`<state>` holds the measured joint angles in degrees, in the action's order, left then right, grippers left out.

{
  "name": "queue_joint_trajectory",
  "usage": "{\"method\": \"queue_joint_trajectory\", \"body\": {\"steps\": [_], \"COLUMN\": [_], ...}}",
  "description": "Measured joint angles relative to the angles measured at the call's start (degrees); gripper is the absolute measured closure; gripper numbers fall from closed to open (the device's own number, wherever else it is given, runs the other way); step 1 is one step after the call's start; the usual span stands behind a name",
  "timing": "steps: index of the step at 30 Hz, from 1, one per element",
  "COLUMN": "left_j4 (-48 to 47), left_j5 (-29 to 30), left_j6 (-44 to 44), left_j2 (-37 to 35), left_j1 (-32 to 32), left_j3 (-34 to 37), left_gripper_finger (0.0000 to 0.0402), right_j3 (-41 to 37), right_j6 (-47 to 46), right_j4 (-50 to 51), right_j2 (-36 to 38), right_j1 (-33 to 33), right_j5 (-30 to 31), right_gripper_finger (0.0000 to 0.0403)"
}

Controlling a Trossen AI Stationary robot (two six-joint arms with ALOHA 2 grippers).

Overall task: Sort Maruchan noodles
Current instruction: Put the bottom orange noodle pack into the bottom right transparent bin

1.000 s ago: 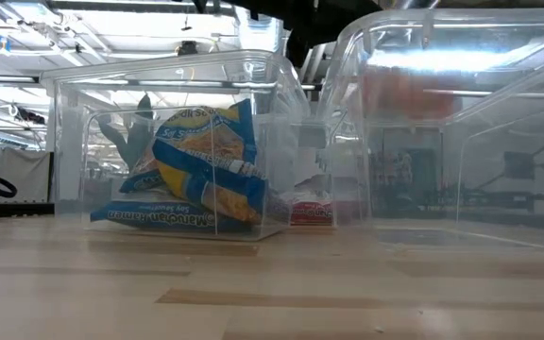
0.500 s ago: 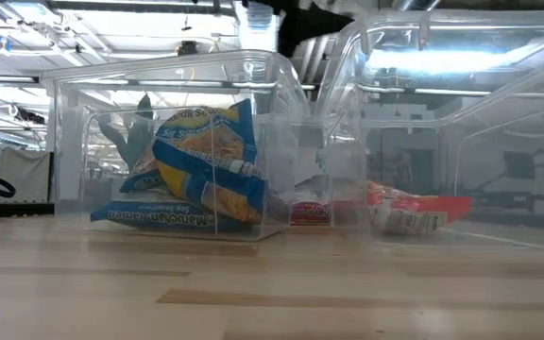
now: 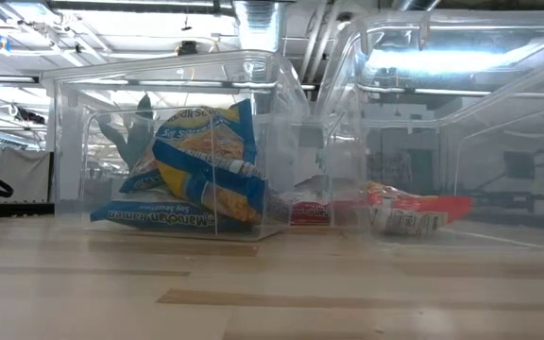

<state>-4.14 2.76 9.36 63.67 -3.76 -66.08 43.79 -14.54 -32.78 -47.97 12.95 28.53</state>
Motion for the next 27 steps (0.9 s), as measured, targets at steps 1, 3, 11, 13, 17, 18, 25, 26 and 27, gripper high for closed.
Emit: {"method": "queue_joint_trajectory", "body": {"steps": [1, 3, 11, 13, 17, 18, 25, 26, 27], "left_j4": [0.6, 3.4, 18.7, 20.6, 21.6, 21.6, 21.8, 21.7, 21.7], "left_j5": [1.2, 3.5, 6.8, 7.1, 9.4, 10.3, 11.6, 11.5, 11.6], "left_j6": [1.0, 3.6, 11.8, 12.5, 12.8, 12.8, 12.9, 12.9, 12.9], "left_j2": [-3.0, -9.1, -32.7, -36.6, -42.1, -43.0, -43.9, -43.8, -43.7], "left_j1": [0.0, 0.2, 3.1, 3.4, 3.4, 3.4, 3.4, 3.4, 3.4], "left_j3": [2.7, 8.8, 32.6, 36.1, 39.9, 40.3, 40.8, 40.8, 40.8], "left_gripper_finger": [0.0113, 0.0113, 0.0113, 0.0113, 0.0113, 0.0113, 0.0113, 0.0113, 0.0113], "right_j3": [0.0, 0.0, 0.0, 0.0, 0.0, 0.0, 2.5, 4.3, 6.6], "right_j6": [0.0, 0.0, 0.0, 0.0, -0.2, -0.6, -8.6, -11.0, -13.8], "right_j4": [0.0, 0.2, 1.7, 1.9, 2.1, 2.0, 10.3, 16.2, 23.2], "right_j2": [0.0, 0.0, 0.0, 0.0, 0.0, 0.0, 0.2, 0.5, 0.7], "right_j1": [0.0, 0.0, 0.0, 0.0, 0.0, 0.0, 0.0, 0.4, 1.0], "right_j5": [0.0, 0.0, 0.0, 0.0, 0.0, 0.0, -0.1, -0.3, -1.0], "right_gripper_finger": [0.0132, 0.0132, 0.0132, 0.0132, 0.0132, 0.0132, 0.0132, 0.0132, 0.0132]}}
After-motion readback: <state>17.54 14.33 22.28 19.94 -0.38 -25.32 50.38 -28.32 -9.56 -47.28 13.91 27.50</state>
